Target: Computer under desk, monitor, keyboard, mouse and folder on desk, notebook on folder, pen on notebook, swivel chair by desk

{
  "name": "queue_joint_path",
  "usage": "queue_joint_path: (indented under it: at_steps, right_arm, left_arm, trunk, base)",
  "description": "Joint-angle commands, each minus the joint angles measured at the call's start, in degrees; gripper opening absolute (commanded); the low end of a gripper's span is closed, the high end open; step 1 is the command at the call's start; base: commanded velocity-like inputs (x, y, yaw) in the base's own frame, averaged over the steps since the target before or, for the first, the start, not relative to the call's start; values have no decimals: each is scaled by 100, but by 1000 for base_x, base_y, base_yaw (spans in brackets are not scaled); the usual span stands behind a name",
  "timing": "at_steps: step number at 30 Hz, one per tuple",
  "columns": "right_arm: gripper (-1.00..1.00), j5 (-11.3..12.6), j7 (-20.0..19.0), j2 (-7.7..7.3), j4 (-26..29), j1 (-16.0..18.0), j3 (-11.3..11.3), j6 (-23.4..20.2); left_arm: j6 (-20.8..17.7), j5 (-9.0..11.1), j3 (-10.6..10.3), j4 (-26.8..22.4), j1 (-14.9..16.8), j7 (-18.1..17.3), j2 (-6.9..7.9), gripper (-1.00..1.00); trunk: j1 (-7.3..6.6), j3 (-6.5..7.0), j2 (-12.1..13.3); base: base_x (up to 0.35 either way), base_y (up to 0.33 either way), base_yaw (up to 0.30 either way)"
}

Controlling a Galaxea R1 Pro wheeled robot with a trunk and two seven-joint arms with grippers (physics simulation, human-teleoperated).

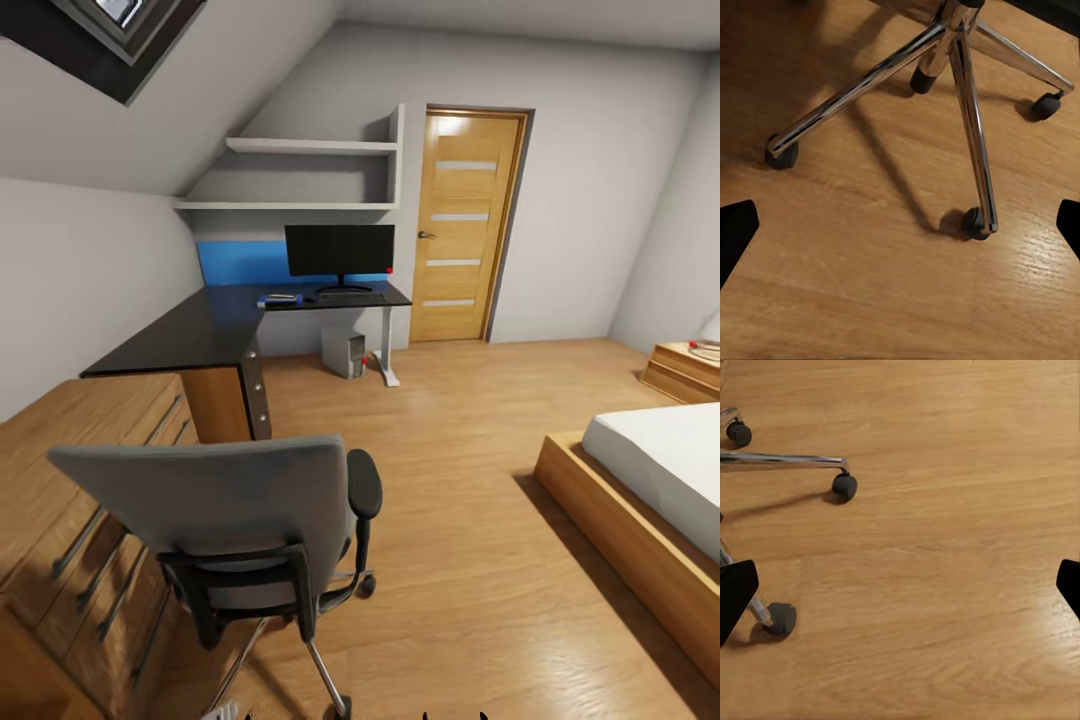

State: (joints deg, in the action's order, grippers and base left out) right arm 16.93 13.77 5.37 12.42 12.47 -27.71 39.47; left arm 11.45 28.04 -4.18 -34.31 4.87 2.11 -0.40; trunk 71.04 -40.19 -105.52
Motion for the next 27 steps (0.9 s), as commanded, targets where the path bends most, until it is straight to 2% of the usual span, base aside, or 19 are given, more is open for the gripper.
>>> queue_joint_path:
  at_steps: [1, 10, 27]
  right_arm:
    - [100, 41, 29, -2, -2, 3, -50, 17]
    - [100, 27, 29, -1, -2, 2, -57, 17]
    - [100, 26, 29, 5, -2, 2, -59, 17]
  left_arm:
    - [32, 60, -36, 38, 5, 23, 5, 100]
    - [44, 48, -45, 305, 5, 32, -8, 100]
    - [41, 44, -47, 363, 5, 35, -30, 100]
  trunk:
    - [-1, -5, -2]
    - [197, -167, -363]
    - [570, -472, -1045]
  base:
    - [-3, 0, 221]
    - [-1, 0, 91]
    - [0, 0, 6]
